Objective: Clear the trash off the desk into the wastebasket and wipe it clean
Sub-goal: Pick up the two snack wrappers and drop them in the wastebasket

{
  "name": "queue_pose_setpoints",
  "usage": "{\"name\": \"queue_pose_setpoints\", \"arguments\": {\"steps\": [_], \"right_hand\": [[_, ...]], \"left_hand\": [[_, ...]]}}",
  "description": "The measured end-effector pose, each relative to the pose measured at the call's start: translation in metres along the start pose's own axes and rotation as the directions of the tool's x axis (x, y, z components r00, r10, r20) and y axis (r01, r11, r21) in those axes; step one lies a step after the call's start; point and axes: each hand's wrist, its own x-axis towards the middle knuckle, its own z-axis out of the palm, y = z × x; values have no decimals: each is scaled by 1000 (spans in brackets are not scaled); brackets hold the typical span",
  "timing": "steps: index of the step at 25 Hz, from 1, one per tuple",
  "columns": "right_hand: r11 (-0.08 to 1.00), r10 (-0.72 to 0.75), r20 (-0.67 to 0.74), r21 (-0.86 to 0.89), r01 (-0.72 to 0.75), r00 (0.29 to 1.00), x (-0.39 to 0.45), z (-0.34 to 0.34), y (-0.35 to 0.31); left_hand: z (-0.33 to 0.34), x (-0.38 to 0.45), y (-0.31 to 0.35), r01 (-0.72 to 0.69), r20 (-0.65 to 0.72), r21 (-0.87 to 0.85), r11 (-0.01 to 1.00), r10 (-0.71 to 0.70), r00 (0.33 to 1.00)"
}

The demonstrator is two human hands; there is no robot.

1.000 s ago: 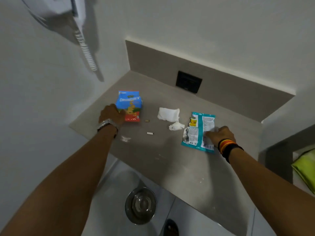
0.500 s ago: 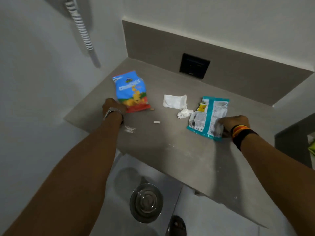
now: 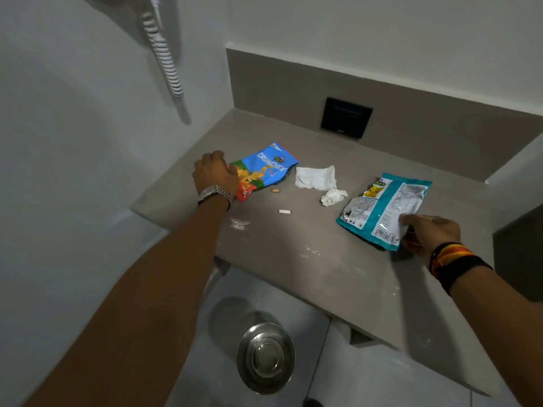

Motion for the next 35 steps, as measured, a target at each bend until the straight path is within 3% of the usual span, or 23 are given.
{"name": "queue_pose_setpoints", "arguments": {"steps": [3, 5, 7, 11, 15, 18, 21, 24, 26, 31, 33, 35], "right_hand": [[999, 4, 10, -52, -4, 1000, 24, -5, -1], [996, 19, 41, -91, -15, 999, 38, -6, -3], [995, 24, 56, -94, -18, 998, 47, -4, -4], [999, -39, 57, 27, 37, 998, 41, 2, -9], [976, -164, 132, 164, 141, 978, -7, 7, -23], [952, -228, 242, 257, 164, 943, -73, 18, -21], [961, -223, 377, 239, 138, 899, -152, 35, 20], [990, -82, 460, 136, 21, 884, -203, 50, 95], [998, 47, 464, 7, -57, 885, -214, 61, 155], [967, 112, 314, -253, -30, 943, -176, 94, 287], [961, 124, 234, -271, -58, 964, -149, 108, 329], [967, 176, 175, -214, -137, 969, -112, 126, 379]], "left_hand": [[25, 35, 30, -162, 242, 120, 979, 130, 962], [41, 48, 40, -159, 355, 222, 962, 72, 932], [46, 54, 42, -100, 357, 223, 970, 14, 934], [29, 56, 31, 155, 203, -135, 979, -126, 971], [-23, 15, 5, 269, 199, -556, 787, -189, 962], [-82, -53, -28, 254, 134, -707, 659, -228, 964], [-123, -146, -86, 309, 144, -754, 580, -313, 939], [-114, -240, -153, 484, 299, -739, 468, -417, 859], [-88, -299, -189, 638, 411, -684, 354, -535, 738], [18, -377, -234, 815, 503, -542, 203, -699, 509], [59, -391, -230, 831, 540, -538, 142, -698, 469], [112, -400, -227, 807, 522, -580, 112, -710, 473]]}}
